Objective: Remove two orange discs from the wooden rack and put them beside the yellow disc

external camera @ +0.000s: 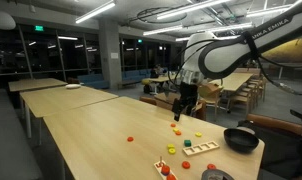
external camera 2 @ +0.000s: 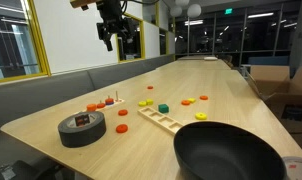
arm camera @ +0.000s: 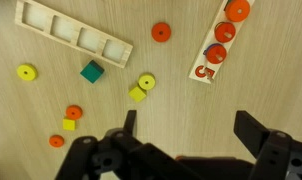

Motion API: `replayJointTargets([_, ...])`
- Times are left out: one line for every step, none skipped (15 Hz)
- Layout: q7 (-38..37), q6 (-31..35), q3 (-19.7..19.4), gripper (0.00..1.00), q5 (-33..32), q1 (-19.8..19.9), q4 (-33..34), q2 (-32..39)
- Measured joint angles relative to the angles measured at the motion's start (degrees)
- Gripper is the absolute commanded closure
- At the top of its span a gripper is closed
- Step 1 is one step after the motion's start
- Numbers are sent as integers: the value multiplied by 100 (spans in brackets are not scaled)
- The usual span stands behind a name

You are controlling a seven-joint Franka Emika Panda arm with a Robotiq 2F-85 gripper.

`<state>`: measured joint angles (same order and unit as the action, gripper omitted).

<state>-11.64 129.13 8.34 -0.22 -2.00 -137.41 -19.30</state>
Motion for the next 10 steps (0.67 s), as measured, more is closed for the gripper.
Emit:
replayJointTargets([0,7,0,0,0,0,28,-3])
replayJointTargets([0,7,0,0,0,0,65,-8])
replayJointTargets([0,6,0,0,0,0,84,-18])
replayJointTargets([0,6,0,0,0,0,92,-24])
replayJointTargets([0,6,0,0,0,0,96,-24])
replayJointTargets([0,6,0,0,0,0,96,-24])
replayJointTargets([0,6,0,0,0,0,96,-24])
replayJointTargets([0,6,0,0,0,0,96,-24])
replayJointTargets([0,0,-1,0,0,0,89,-20])
replayJointTargets([0,0,-1,0,0,0,70,-11])
